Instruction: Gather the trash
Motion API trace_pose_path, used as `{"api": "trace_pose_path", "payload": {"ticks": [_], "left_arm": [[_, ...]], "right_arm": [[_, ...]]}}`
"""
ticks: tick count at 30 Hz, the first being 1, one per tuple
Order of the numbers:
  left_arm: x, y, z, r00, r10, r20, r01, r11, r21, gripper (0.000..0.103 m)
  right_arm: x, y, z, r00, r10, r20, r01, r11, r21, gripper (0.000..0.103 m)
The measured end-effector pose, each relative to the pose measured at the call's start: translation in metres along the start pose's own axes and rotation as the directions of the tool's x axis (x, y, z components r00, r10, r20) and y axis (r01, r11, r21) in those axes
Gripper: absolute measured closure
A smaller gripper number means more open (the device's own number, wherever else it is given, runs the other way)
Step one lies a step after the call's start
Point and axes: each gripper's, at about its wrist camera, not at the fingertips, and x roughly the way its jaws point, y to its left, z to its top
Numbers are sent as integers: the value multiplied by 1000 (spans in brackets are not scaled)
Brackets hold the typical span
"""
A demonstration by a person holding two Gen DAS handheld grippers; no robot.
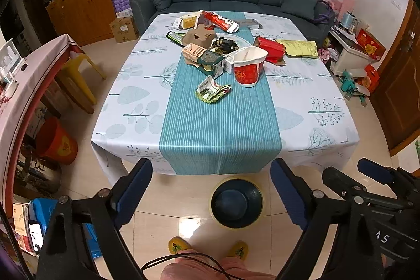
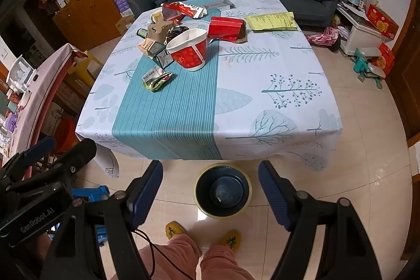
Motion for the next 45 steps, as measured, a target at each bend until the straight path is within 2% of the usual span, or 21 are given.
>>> {"api": "trace_pose_path", "payload": {"ticks": [45], "left_arm": [[-4,-3,-9,1000,10,-14,-10,1000,12,14]], "right_arm": [[0,-1,-3,1000,0,-3,0,1000,1,27]]}}
